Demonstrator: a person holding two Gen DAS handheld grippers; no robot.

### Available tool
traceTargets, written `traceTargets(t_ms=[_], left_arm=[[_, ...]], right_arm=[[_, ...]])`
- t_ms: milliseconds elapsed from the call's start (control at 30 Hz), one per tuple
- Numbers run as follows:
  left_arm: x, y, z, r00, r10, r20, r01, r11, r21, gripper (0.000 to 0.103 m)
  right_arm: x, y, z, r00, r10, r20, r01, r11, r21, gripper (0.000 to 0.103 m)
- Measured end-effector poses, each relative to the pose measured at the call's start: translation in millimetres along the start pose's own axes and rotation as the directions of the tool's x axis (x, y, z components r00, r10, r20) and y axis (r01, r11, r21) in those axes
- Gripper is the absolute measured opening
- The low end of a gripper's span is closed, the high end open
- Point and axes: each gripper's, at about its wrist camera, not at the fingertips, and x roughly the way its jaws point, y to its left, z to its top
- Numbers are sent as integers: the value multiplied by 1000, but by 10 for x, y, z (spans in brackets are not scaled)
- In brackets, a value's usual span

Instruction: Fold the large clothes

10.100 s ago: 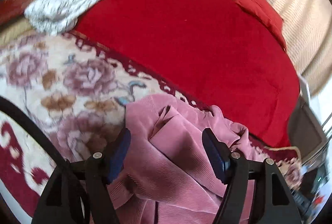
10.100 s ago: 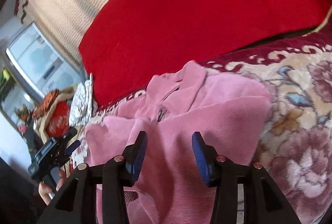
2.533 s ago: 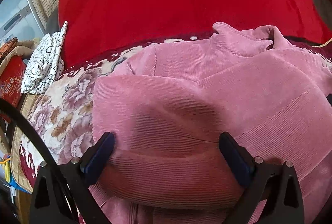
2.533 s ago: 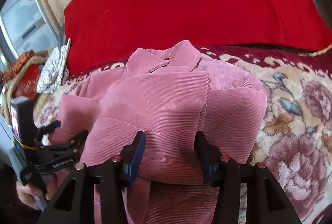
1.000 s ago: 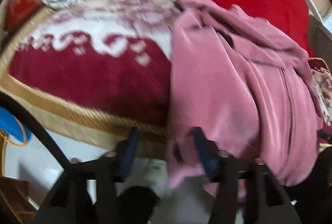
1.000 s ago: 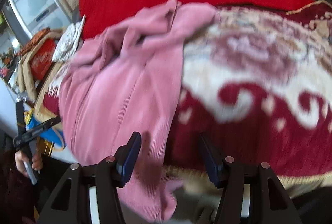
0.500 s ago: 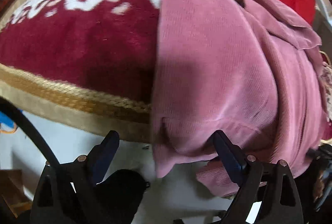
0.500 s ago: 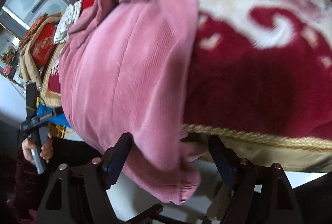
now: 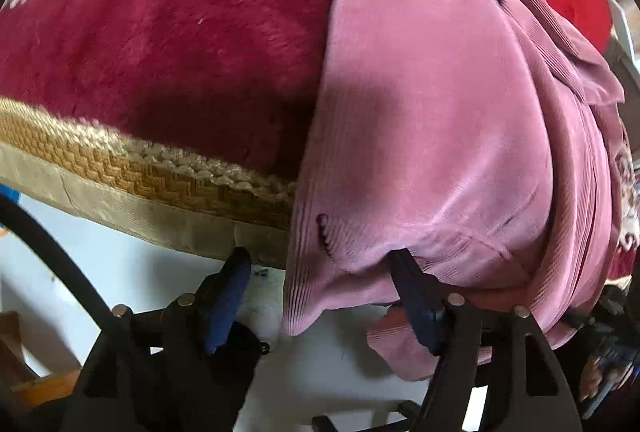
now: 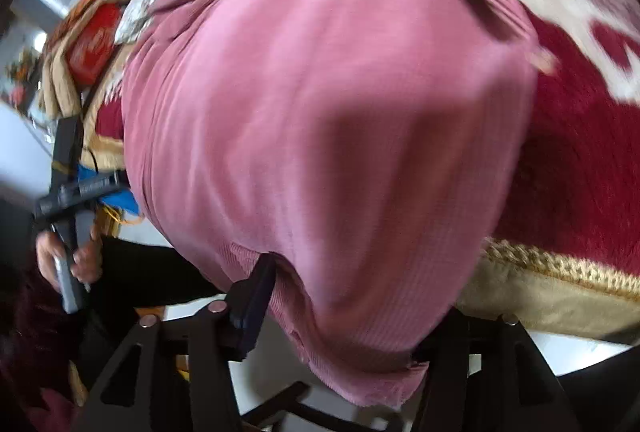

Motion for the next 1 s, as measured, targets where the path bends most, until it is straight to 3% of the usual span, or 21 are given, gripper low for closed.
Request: traceTargets(t_ms=[33,67,133,167,233,300,400,433,467,633,733,800,867,900,1000], left_arm=[[22,36,-5,1000,-17,-4,16,1000,-18,71],[35,50,-13,999,-32,-9,32,999,-21,49],[48,36,-37,995,-92,-34,92,996,-10,10],[14,-6,-58,998,-65,-16,66,998,18,7],[-70,-59,-83,998,-56,10,56,997,52,5],[-271,-58,-86,987,-150,56,148,988,41,4],[-527,-108,-81,972,-214,102,207,976,74,3],[-617,-124,-60,958,-259,123,250,965,82,3],[-735,-151,-17,941,-302,155,291,952,93,3],[-1355,-331,439,877,-380,295,341,924,176,3],[-1643,-408,935,849,-404,341,360,914,188,3],[-1750,-478,1408,829,-382,409,336,924,182,3],[-1685,-565,1867,823,-348,450,313,937,153,4],[-1568,-593,2062,826,-328,459,302,944,130,5],[-1034,-571,2473,880,-162,445,196,980,-31,7]], right_arm=[[9,38,-3,1000,-22,-7,22,999,-24,54],[14,75,9,999,-39,-23,38,998,-40,39],[-37,131,33,998,-38,-45,36,998,-50,26],[-119,167,65,999,-23,-42,21,998,-55,23],[-300,247,100,1000,-13,-21,11,995,-96,22],[-570,344,151,1000,18,8,-17,990,-140,21],[-992,357,323,990,129,63,-119,983,-143,21],[-1113,361,395,983,162,90,-148,978,-146,20],[-1264,347,505,970,206,126,-187,971,-149,20],[-1658,225,965,915,286,284,-264,958,-116,20],[-1686,23,1373,876,323,357,-332,943,-39,20],[-1617,-194,1702,842,332,425,-385,922,42,20],[-1454,-509,2038,808,362,465,-474,868,149,21],[-1304,-729,2206,783,388,486,-537,816,214,23],[-779,-1168,2561,744,428,513,-640,677,364,27]])
